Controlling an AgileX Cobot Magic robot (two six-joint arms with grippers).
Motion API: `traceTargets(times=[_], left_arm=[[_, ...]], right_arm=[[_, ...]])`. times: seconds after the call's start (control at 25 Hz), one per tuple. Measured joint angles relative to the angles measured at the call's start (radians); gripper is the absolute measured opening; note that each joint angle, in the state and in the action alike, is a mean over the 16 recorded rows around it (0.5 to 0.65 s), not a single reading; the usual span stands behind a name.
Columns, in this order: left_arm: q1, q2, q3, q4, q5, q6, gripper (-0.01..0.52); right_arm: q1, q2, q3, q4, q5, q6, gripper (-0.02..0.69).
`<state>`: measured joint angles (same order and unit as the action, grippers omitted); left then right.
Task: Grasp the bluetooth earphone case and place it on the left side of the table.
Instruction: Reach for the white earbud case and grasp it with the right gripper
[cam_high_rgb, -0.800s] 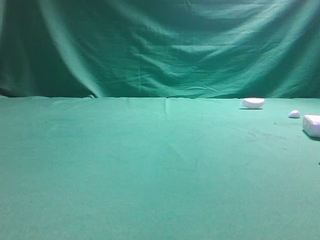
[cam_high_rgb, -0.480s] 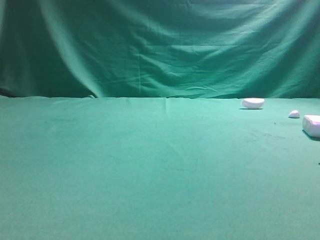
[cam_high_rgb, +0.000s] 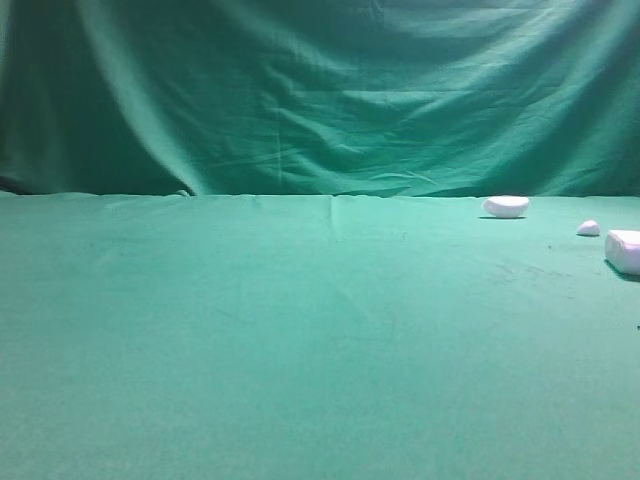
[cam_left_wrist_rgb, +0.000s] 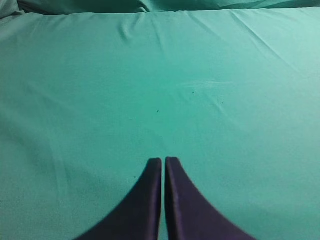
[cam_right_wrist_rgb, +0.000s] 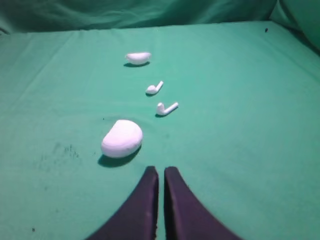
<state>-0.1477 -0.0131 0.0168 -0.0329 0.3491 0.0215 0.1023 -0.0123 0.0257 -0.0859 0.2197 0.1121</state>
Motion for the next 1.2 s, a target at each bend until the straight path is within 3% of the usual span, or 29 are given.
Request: traceTargets(times=[0.2,0.4,0.6,0.84,1.2], left_arm=[[0.0,0.0,0.0,0.0,0.0,0.0,0.0],[0.0,0.0,0.0,0.0,0.0,0.0,0.0],[0.0,0.0,0.0,0.0,0.0,0.0,0.0],[0.0,0.0,0.0,0.0,0.0,0.0,0.0],[0.0,0.0,0.0,0.0,0.0,0.0,0.0]], right_arm=[[0.0,0.017,-0.031,0.016,-0.113,0.033,0.0],[0.0,0.114,-0.141,0.051,-0.094,0.072,0.0],[0.0,0.292,-0.285,0.084,0.066,0.075,0.0],[0.015,0.584,-0.477,0.126,0.299,-0.017,0.0],[0.087,1.028,-0.689,0.154,0.442,-0.189,0.018]])
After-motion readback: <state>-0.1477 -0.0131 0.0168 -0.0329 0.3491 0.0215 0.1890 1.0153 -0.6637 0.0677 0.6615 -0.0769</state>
